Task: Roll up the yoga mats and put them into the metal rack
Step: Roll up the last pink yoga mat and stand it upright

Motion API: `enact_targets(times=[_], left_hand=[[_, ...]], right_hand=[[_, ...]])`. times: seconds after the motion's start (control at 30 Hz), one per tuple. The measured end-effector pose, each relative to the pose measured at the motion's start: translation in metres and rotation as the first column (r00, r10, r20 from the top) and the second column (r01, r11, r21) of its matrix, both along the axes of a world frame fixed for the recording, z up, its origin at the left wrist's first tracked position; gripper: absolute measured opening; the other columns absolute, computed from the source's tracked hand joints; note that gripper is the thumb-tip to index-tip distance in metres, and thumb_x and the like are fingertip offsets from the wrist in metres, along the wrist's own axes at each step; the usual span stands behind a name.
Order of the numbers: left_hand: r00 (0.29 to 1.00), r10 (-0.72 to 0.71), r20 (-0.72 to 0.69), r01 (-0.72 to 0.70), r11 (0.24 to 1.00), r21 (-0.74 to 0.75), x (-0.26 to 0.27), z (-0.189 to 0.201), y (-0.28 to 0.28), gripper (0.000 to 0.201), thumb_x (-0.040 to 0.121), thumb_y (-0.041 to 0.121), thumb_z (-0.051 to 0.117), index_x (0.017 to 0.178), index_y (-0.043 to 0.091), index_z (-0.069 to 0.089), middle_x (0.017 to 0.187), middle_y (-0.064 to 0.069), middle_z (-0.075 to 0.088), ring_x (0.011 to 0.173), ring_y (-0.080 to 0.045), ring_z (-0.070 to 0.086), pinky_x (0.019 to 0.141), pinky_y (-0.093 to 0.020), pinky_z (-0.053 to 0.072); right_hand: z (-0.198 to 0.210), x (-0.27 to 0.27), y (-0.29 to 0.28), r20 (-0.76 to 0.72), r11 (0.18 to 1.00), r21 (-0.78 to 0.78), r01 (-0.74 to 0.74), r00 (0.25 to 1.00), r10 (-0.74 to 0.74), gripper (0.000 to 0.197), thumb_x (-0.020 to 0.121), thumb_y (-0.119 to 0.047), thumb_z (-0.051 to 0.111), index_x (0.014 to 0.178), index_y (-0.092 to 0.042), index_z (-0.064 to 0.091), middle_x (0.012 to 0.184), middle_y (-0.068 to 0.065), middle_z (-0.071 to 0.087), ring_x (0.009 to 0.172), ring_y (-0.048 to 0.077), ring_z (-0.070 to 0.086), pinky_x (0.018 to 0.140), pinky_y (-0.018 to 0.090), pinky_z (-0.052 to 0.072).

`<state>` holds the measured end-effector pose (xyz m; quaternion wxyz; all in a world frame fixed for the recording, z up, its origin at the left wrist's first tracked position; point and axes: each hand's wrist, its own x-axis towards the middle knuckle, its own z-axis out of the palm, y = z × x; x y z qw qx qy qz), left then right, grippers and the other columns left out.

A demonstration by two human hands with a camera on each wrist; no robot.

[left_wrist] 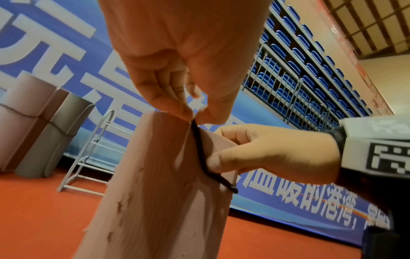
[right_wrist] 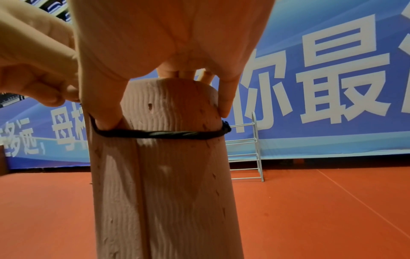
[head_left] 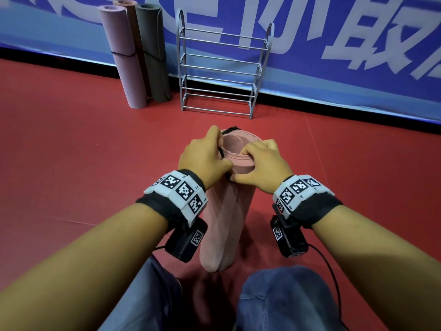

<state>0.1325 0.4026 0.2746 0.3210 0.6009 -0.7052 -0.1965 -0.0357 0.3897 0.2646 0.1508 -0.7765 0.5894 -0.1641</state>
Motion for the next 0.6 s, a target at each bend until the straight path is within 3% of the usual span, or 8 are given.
enact_targets(times=[0.1, 0.3, 0.4, 0.47, 0.53, 0.6], left_hand=[[0.996, 0.044, 0.075, -0.044, 0.999, -0.007, 0.01, -0.001, 0.003, 0.036, 0.072, 0.023, 0.066, 0.096, 0.019, 0.04, 0.077, -0.004, 0.064, 0.071, -0.036, 0.055, 0.058, -0.035, 0.039], [0.976, 0.217, -0.004, -0.21, 0.95, 0.231, 0.039, -0.025, -0.01, 0.026, 0.076, 0.022, 0.067, 0.091, 0.018, 0.046, 0.081, -0.005, 0.066, 0.077, -0.032, 0.059, 0.066, -0.035, 0.046], [0.975, 0.208, 0.071, -0.22, 0.93, 0.296, 0.041, -0.033, -0.02, 0.011, 0.081, 0.021, 0.062, 0.075, 0.016, 0.055, 0.07, -0.004, 0.059, 0.071, -0.029, 0.054, 0.055, -0.029, 0.035], [0.975, 0.205, 0.091, -0.223, 0.923, 0.314, 0.041, -0.035, -0.026, 0.023, 0.085, 0.02, 0.058, 0.063, 0.014, 0.052, 0.059, -0.003, 0.049, 0.063, -0.028, 0.047, 0.049, -0.027, 0.028], [0.976, 0.215, 0.043, -0.218, 0.926, 0.309, 0.038, -0.031, -0.031, 0.025, 0.088, 0.02, 0.056, 0.063, 0.014, 0.053, 0.06, -0.003, 0.05, 0.064, -0.027, 0.048, 0.052, -0.027, 0.031], [0.968, 0.248, -0.045, -0.227, 0.935, 0.273, 0.036, -0.024, -0.04, 0.019, 0.089, 0.018, 0.056, 0.072, 0.011, 0.063, 0.068, -0.006, 0.059, 0.071, -0.027, 0.054, 0.062, -0.028, 0.039]], right_hand=[[0.002, -0.002, 0.001, -0.013, 1.0, -0.01, 0.011, 1.0, -0.011, 0.045, 0.07, -0.049, 0.078, 0.092, -0.028, 0.046, 0.104, -0.014, 0.048, 0.108, 0.013, 0.028, 0.079, 0.032, 0.037], [0.001, -0.012, 0.007, -0.001, 1.0, -0.006, -0.006, 1.0, 0.006, 0.047, 0.068, -0.047, 0.081, 0.099, -0.025, 0.054, 0.104, -0.014, 0.05, 0.108, 0.013, 0.028, 0.084, 0.035, 0.042], [0.0, -0.011, 0.011, 0.014, 0.999, -0.03, -0.043, 0.999, 0.044, 0.048, 0.064, -0.049, 0.083, 0.095, -0.025, 0.056, 0.099, -0.018, 0.05, 0.104, 0.01, 0.029, 0.084, 0.035, 0.041], [-0.002, -0.015, 0.012, 0.028, 0.997, -0.04, -0.059, 0.998, 0.06, 0.047, 0.062, -0.05, 0.084, 0.089, -0.028, 0.052, 0.093, -0.02, 0.05, 0.101, 0.008, 0.029, 0.084, 0.035, 0.042], [-0.002, -0.019, 0.011, 0.036, 0.997, -0.038, -0.061, 0.997, 0.063, 0.047, 0.062, -0.05, 0.084, 0.086, -0.029, 0.05, 0.089, -0.022, 0.048, 0.1, 0.008, 0.03, 0.086, 0.036, 0.043], [0.0, -0.021, 0.009, 0.033, 0.997, -0.029, -0.069, 0.997, 0.07, 0.046, 0.061, -0.049, 0.084, 0.085, -0.029, 0.05, 0.087, -0.023, 0.048, 0.101, 0.009, 0.03, 0.087, 0.038, 0.043]])
